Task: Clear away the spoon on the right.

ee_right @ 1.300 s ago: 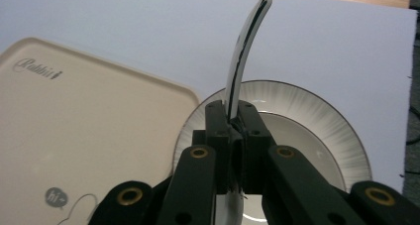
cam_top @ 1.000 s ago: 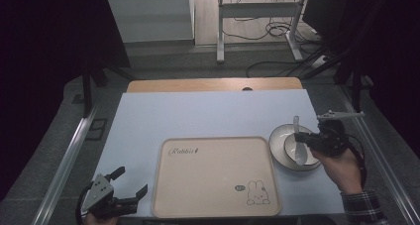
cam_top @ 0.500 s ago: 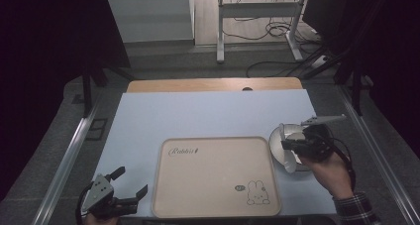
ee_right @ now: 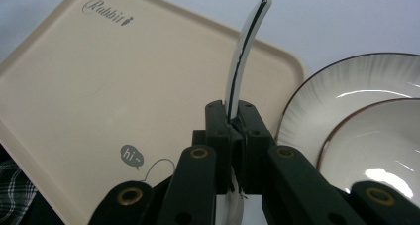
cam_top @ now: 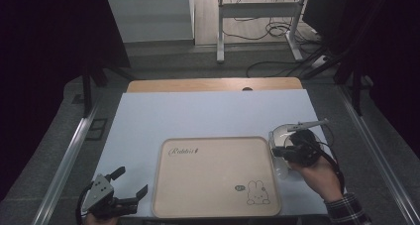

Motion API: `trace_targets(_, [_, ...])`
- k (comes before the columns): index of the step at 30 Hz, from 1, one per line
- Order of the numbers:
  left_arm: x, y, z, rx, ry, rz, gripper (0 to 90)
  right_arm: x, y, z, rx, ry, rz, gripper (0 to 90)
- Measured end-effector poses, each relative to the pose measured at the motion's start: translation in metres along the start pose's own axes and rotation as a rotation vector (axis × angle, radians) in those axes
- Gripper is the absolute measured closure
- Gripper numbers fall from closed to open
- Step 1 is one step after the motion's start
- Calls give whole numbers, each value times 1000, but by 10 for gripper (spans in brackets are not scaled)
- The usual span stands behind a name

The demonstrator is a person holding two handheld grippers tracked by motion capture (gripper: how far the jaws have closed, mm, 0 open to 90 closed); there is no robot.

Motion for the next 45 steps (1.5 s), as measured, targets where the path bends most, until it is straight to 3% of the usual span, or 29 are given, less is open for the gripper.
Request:
trace_targets(20, [0, 0, 0, 0, 1, 0, 38, -39, -10, -20, 25, -88, -19, 864])
trace_targets(45, [0, 0, 0, 0, 0, -1, 39, -63, -6, -34, 20, -114, -28, 853])
Point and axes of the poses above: each handheld gripper's, and its own axes: x roughly backward along the jaws, z roughly out of its top, y roughly to its right, the point moved 2 cm from there along -x, roughly forward along the jaws, and after that the axes turned 14 degrees about -x, right-handed, at the moved point
